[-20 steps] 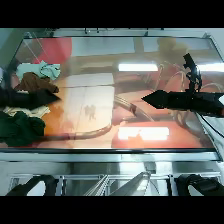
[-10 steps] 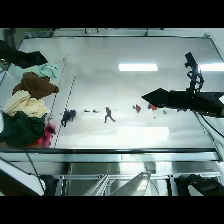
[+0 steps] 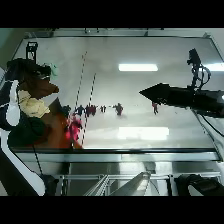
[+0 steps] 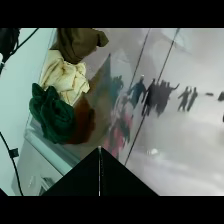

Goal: Fold the shirts.

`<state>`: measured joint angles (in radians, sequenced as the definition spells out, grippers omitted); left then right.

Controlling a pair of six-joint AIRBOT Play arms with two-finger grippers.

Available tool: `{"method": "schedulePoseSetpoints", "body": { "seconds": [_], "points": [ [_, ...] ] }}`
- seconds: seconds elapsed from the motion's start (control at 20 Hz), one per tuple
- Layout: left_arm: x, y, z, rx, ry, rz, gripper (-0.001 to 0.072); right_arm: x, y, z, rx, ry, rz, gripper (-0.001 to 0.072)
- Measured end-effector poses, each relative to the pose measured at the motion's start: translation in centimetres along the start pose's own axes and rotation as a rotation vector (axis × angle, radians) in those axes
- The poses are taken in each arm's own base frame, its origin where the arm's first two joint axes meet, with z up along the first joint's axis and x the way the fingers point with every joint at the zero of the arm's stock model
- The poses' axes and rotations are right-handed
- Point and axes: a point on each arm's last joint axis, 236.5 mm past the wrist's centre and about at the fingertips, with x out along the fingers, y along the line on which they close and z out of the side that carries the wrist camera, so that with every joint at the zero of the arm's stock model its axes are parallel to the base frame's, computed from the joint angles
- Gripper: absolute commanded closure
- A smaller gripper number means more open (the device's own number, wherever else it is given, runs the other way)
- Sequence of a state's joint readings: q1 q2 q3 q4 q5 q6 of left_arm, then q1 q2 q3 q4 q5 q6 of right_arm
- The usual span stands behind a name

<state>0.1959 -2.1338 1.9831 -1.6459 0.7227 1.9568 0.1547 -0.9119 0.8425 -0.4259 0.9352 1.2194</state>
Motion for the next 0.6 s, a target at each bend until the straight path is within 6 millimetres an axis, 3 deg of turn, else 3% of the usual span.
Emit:
{"method": "schedulePoseSetpoints", "body": {
  "seconds": [0.3, 0.35, 0.4, 0.6],
  "points": [
    [1.6, -0.7, -1.0, 0.060, 0.020, 0.022, 0.0302, 0.0, 0.3, 0.2, 0.011, -0.007, 0.014, 0.0688],
    [1.3, -1.0, -0.6, 0.069, 0.016, 0.022, 0.0105, 0.0, 0.3, 0.2, 0.012, -0.007, 0.014, 0.0687],
    [0.5, -1.4, 0.2, 0.074, 0.008, 0.019, -0.0002, 0.0, 0.3, 0.2, 0.012, -0.007, 0.015, 0.0688],
    [-4.6, -1.5, 4.3, 0.085, -0.057, 0.029, -0.0005, 0.0, 0.4, 0.2, 0.014, -0.008, 0.017, 0.0688]
  ]
}}
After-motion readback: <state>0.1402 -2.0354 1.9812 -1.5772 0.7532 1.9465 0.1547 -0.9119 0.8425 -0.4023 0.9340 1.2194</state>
